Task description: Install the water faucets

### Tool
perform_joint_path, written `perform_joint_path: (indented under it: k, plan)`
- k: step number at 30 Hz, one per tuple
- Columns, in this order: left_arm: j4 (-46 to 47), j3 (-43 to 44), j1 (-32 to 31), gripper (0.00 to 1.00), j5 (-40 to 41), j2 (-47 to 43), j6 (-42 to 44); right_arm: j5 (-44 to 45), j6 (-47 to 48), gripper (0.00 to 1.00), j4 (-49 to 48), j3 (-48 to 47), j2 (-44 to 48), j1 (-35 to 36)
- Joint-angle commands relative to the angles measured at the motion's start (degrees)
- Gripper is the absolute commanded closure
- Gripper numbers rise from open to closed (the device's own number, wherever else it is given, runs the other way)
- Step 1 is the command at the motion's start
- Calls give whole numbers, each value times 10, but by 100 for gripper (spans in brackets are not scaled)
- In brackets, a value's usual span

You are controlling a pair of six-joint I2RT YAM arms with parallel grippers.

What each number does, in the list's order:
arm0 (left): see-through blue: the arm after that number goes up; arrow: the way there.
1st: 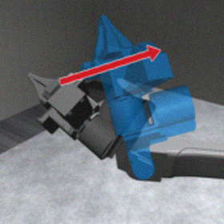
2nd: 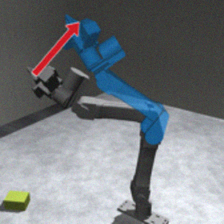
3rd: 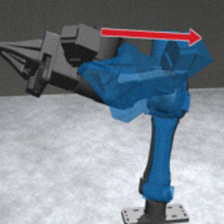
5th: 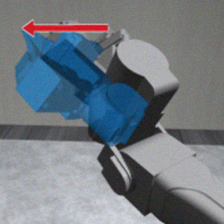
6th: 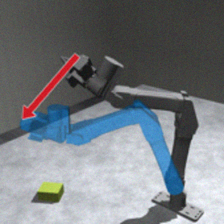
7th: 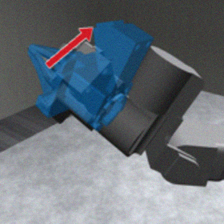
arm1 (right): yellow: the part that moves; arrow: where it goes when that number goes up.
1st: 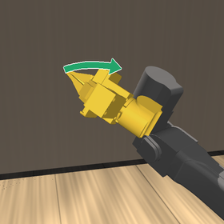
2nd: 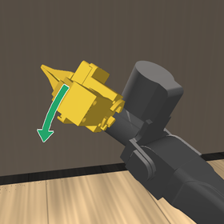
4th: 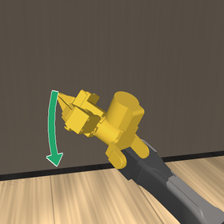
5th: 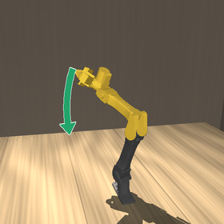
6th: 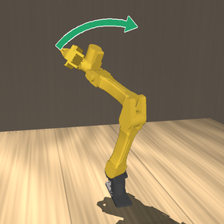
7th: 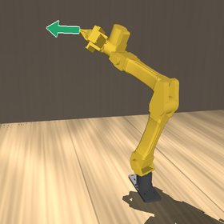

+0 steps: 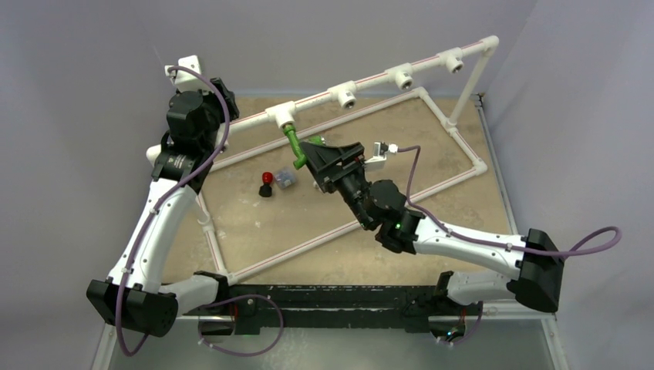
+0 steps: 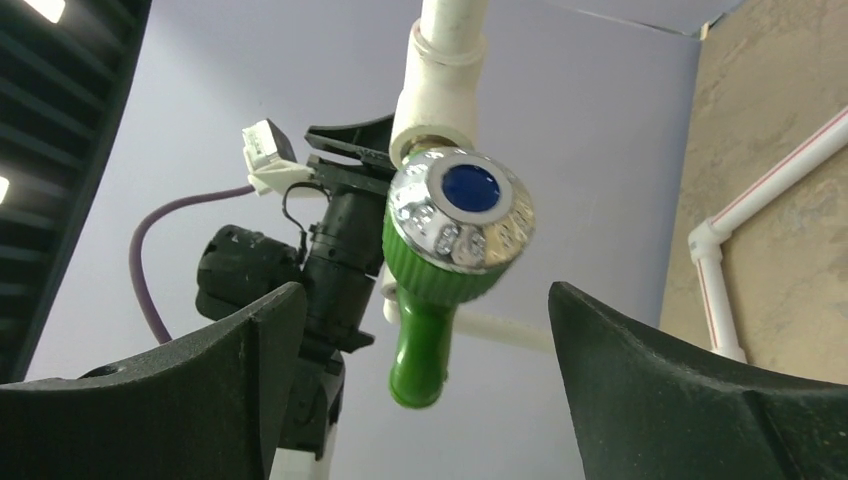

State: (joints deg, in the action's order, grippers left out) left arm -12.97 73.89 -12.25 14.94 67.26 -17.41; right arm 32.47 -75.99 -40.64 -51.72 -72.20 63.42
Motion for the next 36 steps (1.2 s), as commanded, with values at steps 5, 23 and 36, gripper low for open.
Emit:
perform_joint_path:
  k: [5,23,36]
  plan:
    - [-119,-25,-14,53,-27,9,-1,-18,67,8,-9,58,83,0]
    - [-122,-19,-14,52,-29,14,1,-169,822,8,75,60,227,-1]
    - [-120,-22,-14,51,-32,12,3,-186,1301,7,70,41,173,13]
